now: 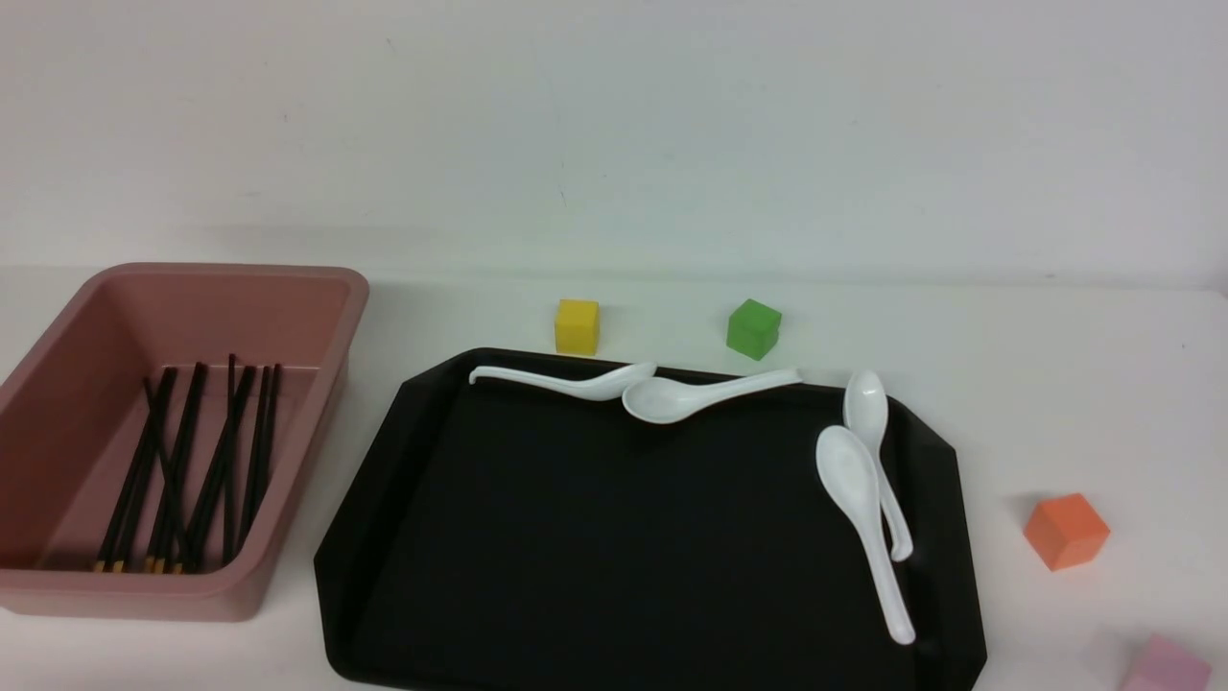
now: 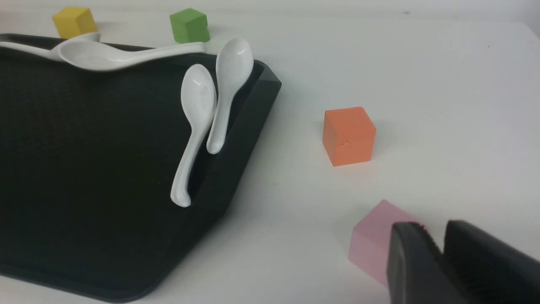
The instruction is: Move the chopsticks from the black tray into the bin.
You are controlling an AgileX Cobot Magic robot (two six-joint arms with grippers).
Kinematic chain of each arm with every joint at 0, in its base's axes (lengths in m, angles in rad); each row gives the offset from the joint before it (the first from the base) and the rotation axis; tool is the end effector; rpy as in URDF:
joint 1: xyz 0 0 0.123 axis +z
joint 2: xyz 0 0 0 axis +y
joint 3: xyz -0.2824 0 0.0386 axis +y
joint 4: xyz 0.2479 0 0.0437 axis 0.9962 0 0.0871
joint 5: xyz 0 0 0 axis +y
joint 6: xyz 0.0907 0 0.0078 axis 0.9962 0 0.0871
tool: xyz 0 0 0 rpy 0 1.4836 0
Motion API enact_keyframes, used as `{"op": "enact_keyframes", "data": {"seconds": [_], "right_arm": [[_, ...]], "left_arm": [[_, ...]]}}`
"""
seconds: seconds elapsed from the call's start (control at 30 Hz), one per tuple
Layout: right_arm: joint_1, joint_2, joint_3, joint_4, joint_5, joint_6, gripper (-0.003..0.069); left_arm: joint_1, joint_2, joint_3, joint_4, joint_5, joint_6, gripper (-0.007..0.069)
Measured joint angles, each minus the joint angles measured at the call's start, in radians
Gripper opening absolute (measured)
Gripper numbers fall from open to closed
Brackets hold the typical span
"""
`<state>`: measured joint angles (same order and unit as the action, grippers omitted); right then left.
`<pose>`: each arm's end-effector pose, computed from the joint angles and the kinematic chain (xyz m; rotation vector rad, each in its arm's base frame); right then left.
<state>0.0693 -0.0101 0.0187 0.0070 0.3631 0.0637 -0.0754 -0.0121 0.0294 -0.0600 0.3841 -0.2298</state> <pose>0.0527 0.0039 0.1746 -0.0009 1.8565 0.0993 0.0520 -0.0060 0.1694 -0.1831 1.8842 -0.2679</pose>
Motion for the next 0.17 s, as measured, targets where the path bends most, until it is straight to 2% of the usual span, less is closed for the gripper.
{"op": "enact_keyframes", "data": {"seconds": [0.17], "right_arm": [[0.0,0.0,0.0,0.0,0.0,0.0,0.0147]], "left_arm": [[0.0,0.0,0.0,0.0,0.0,0.0,0.0239]]}}
